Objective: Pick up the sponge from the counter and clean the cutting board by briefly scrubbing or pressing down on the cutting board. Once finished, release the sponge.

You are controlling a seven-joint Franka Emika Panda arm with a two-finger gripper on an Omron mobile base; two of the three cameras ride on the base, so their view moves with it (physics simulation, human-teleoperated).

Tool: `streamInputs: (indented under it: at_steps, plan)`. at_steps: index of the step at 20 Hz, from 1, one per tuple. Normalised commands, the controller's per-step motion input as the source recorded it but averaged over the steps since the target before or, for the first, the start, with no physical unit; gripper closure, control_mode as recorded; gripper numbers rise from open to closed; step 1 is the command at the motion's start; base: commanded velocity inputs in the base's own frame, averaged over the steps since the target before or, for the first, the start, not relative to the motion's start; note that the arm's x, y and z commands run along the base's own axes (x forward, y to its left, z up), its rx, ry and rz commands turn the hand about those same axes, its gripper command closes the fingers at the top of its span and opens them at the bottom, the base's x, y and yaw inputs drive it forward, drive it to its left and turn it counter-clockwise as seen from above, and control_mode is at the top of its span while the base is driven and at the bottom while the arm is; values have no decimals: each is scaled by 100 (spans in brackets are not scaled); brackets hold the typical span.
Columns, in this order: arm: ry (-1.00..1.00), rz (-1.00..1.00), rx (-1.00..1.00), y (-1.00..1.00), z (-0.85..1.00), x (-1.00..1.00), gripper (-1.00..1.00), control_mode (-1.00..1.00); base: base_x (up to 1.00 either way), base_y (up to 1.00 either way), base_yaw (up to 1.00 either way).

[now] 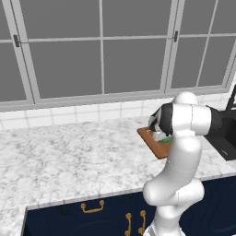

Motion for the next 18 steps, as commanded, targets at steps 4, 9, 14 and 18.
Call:
streamInputs:
  at_steps: [4, 9, 14, 18]
  plan:
    - [4, 9, -18, 7, -41, -100, 100, -100, 0, 0, 0]
    - [18, 15, -9, 38, -27, -49, -100, -100, 0, 0, 0]
    - [1, 13, 0, 23, 45, -3, -100, -100, 0, 0, 0]
    - [-2, 8, 0, 0, 78, -53, -100, -100, 0, 0, 0]
